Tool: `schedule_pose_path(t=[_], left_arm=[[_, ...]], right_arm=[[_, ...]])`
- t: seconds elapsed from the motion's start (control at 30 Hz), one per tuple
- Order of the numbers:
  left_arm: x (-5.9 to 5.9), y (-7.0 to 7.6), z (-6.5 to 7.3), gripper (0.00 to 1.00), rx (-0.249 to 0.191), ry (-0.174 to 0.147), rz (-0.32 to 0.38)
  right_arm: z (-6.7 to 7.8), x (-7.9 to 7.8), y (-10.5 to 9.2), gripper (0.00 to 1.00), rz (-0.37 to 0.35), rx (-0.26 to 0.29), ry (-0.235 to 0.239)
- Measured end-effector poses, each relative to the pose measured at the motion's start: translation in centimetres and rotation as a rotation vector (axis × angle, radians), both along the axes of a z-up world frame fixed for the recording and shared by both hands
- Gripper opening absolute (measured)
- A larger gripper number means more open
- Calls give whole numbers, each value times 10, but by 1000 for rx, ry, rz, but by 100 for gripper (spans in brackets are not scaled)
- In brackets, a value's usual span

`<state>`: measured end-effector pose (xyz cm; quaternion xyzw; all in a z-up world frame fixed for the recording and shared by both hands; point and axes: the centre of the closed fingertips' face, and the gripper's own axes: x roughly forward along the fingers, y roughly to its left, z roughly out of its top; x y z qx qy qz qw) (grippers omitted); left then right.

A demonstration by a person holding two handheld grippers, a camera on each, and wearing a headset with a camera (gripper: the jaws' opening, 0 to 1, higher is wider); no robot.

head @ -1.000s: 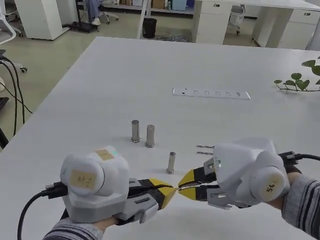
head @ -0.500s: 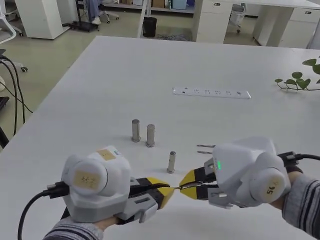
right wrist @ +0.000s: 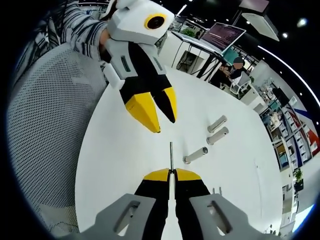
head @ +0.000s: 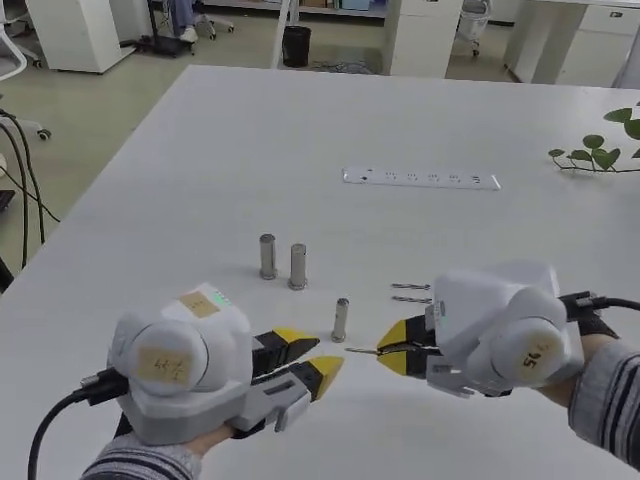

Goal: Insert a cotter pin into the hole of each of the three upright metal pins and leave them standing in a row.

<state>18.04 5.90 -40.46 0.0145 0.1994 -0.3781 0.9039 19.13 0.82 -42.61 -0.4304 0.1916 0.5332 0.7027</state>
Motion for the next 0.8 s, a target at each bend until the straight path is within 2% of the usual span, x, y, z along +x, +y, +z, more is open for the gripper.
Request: schedule_pose_path(t=[0.07,0.13,0.27,0.37,0.5,0.67,0.8], left_arm=[[2,3,-2,18,6,6,8],[5,5,-3,20,-15,23,26],[12,7,-2,25,-17,24,54],[20,7,-4,27,14,20,71],[31,5,-6,28,12,19,101],[45,2,-20,27,28,40,144],[51,0,-29,25,50,41,159]], right_arm=[[1,5,-4,0,-24,-1,-2],[1,10,-7,0,-42,-6,-8],[-1,21,-14,0,-85,-21,-18],[-1,28,-16,0,-95,-24,-26],[-2,36,-16,0,-105,-26,-32],[-4,48,-16,0,-126,-27,-31],[-7,54,-16,0,-142,-25,-24]])
